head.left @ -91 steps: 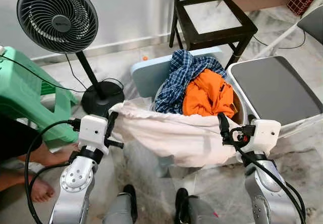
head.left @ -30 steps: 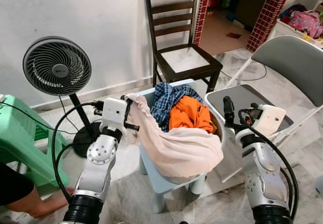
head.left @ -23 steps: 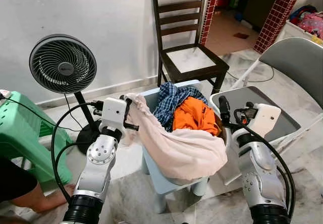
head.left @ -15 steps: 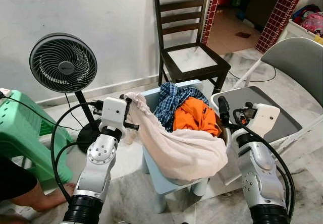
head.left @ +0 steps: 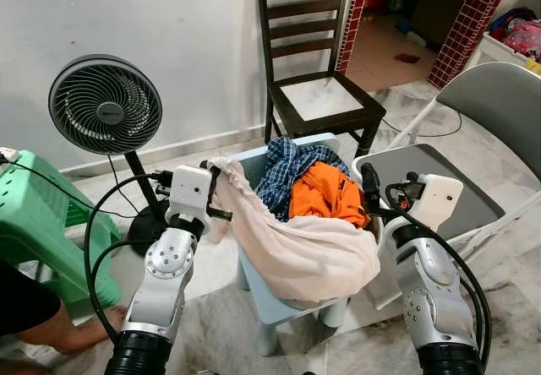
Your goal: Hang hanger
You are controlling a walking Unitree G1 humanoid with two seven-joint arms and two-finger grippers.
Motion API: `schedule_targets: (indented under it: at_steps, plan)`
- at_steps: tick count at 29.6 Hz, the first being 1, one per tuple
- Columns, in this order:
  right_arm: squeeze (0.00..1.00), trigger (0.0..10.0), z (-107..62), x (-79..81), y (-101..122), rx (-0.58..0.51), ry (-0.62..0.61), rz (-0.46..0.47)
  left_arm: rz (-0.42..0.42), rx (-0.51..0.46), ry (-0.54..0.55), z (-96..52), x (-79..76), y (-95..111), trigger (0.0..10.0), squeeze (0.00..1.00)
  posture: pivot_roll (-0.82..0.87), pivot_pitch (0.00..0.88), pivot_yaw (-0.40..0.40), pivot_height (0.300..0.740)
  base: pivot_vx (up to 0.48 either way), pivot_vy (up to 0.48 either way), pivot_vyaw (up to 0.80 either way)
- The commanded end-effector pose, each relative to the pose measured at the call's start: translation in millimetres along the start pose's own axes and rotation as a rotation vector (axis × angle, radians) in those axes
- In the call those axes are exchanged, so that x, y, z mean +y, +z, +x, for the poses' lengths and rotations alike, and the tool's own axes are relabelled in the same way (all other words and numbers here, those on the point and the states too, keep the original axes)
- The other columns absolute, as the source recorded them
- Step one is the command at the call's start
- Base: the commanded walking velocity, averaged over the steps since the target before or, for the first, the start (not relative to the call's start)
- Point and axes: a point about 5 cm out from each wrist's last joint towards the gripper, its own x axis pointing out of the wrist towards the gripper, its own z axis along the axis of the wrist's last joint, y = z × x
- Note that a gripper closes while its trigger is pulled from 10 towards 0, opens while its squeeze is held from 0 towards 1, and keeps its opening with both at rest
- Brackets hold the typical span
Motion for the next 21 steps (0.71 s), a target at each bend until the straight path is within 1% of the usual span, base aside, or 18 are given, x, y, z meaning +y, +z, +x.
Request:
schedule_targets:
  at_steps: [1,13,21]
  plan:
    - [0.0,10.0,-1.3,-1.6,-2.5,0.015,-0.01,-0.003,0.005,-0.011,-0.006,-0.6,-0.2,3.9,10.0,0.0,0.14,0.157,-0.014,0.74,0.0,0.0,0.0]
    - [0.0,10.0,-2.3,-2.9,-2.2,0.014,-0.018,-0.006,-0.001,-0.008,-0.013,0.0,-0.8,3.8,10.0,0.0,0.13,0.154,-0.008,0.74,0.0,0.0,0.0]
    - [0.0,10.0,-3.0,-2.5,-2.6,0.018,-0.014,-0.009,-0.003,0.001,-0.004,-1.1,1.5,1.4,10.0,0.0,0.13,0.155,-0.014,0.74,0.0,0.0,0.0]
